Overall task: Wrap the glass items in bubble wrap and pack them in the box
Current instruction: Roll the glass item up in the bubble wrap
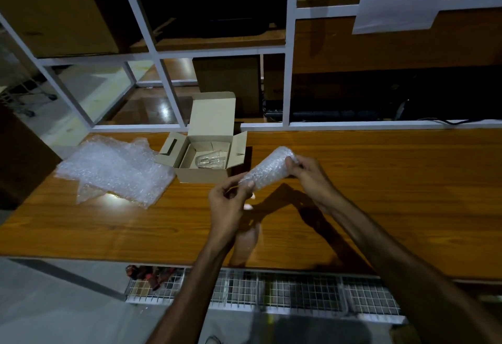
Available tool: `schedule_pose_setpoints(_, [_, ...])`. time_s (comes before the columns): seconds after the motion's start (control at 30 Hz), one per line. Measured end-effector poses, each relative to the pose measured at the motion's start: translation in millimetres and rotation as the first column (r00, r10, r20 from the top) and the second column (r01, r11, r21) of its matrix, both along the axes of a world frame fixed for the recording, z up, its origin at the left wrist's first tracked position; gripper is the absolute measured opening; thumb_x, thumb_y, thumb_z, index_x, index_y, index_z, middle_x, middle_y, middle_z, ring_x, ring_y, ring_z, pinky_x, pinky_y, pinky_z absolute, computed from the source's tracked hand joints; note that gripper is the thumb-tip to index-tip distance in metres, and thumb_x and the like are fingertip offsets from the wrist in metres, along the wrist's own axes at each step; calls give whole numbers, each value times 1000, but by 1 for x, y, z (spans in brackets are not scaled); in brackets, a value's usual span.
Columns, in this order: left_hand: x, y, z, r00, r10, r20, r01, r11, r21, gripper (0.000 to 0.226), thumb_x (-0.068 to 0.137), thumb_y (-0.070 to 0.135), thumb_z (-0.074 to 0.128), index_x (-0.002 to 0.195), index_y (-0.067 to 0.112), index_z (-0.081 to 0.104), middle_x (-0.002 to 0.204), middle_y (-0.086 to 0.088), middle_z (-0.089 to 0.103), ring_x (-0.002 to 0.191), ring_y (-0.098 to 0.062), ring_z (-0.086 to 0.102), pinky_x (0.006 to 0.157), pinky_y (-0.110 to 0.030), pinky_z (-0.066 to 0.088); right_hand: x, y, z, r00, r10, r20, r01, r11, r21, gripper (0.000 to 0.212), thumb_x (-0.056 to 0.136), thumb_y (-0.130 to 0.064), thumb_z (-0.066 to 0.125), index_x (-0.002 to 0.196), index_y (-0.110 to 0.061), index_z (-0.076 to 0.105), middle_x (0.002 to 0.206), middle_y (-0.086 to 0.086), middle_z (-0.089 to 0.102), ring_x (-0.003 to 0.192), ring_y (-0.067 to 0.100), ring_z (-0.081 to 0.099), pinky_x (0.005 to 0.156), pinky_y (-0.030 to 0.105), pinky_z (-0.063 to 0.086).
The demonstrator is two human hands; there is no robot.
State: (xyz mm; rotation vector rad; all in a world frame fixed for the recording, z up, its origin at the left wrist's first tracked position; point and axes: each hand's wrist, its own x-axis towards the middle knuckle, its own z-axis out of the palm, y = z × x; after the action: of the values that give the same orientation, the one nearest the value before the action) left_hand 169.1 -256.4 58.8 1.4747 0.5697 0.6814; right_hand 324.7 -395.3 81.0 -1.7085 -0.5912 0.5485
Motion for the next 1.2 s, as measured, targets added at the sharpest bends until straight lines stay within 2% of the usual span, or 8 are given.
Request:
schedule_pose_setpoints(0.13, [4, -1, -4, 998, 68, -1, -68, 996, -51, 21, 97, 21, 74, 115, 11, 77, 109, -3, 78, 101, -28, 76, 80, -62, 63, -8, 5, -3, 999, -14, -39, 15, 999, 36, 35, 111, -33, 43, 128, -12, 65, 120, 5, 69, 114, 17, 66, 99, 37, 55])
schedule_pose_setpoints(0.27, [9, 1, -1, 997, 66, 29, -60, 984, -167, 11, 100, 16, 69, 105, 9, 76, 94, 7, 79, 87, -17, 75, 72, -43, 62, -12, 8, -4, 996, -19, -84, 23, 998, 50, 36, 111, -33, 43, 130, -11, 64, 120, 5, 70, 113, 15, 67, 92, 29, 55])
schedule_pose_setpoints(0.33, [11, 5, -2, 998, 39, 39, -28, 970, -242, 10, 100, 16, 68, 101, 9, 74, 91, 9, 77, 89, -19, 70, 78, -46, 57, -12, 9, -3, 994, -7, -112, 14, 998, 62, 36, 111, -33, 42, 128, -11, 65, 120, 6, 70, 112, 16, 68, 93, 31, 57])
schedule_pose_setpoints(0.63, [15, 15, -2, 992, 40, 120, 19, 894, -449, 28, 86, 26, 79, 102, 10, 63, 113, -9, 67, 93, -25, 66, 77, -45, 54, -17, 14, -1, 987, 35, -156, -21, 996, 88, 37, 111, -36, 41, 131, -14, 64, 122, 5, 69, 114, 16, 66, 96, 32, 55])
schedule_pose_setpoints(0.77, [16, 13, -2, 973, 226, 39, -205, 933, -296, 16, 89, 18, 81, 83, 17, 66, 92, 5, 73, 96, -25, 66, 72, -35, 54, -18, 17, -1, 986, 46, -158, -31, 995, 95, 37, 111, -37, 41, 129, -14, 64, 122, 6, 69, 114, 15, 67, 93, 29, 55])
schedule_pose_setpoints(0.9, [15, 8, -5, 955, 286, 84, -273, 953, -134, 4, 95, 13, 75, 95, 16, 77, 96, 2, 79, 101, -22, 75, 78, -33, 61, -22, 21, -6, 986, 61, -158, -43, 992, 115, 37, 111, -37, 41, 124, -13, 66, 121, 8, 69, 113, 16, 67, 91, 28, 55])
schedule_pose_setpoints(1.07, [12, 4, -16, 941, 336, 40, -337, 941, 22, 20, 103, 15, 65, 119, 10, 77, 109, -2, 79, 105, -17, 74, 88, -44, 63, -29, 30, -16, 980, 69, -189, -46, 991, 123, 39, 111, -40, 41, 126, -16, 68, 122, 7, 70, 116, 19, 66, 91, 30, 53])
schedule_pose_setpoints(1.2, [5, 6, -16, 960, 279, 9, -277, 950, 144, 28, 106, 23, 61, 130, 14, 72, 118, 3, 77, 110, -8, 71, 89, -32, 61, -36, 36, -18, 967, 95, -236, -70, 991, 110, 36, 111, -38, 40, 129, -19, 65, 125, 7, 69, 112, 15, 68, 85, 26, 58])
